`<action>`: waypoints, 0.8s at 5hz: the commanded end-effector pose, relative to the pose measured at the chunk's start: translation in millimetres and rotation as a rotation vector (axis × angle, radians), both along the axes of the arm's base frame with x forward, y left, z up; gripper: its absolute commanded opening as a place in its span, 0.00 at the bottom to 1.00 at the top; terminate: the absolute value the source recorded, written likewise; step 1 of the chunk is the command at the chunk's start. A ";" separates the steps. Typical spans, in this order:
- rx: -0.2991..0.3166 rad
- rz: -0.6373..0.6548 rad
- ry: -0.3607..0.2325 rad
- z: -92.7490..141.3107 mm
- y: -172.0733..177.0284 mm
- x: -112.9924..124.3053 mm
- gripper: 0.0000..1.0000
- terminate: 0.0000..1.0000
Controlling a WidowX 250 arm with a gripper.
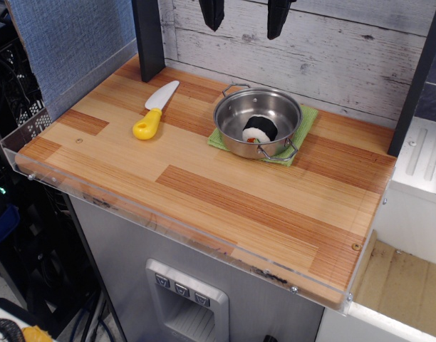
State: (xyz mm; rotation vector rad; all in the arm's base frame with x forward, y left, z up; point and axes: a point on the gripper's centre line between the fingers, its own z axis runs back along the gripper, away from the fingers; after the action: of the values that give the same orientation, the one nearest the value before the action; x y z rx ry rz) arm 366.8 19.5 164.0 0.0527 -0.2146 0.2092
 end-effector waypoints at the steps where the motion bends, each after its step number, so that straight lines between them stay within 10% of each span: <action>1: 0.000 0.000 0.000 0.0 0.0 0.0 1.00 0.00; 4: 0.072 0.075 0.016 -40.4 98.2 -20.9 1.00 0.00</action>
State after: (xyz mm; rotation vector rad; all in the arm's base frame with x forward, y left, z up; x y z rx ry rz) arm 344.0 114.8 107.4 0.1264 -0.1582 0.2685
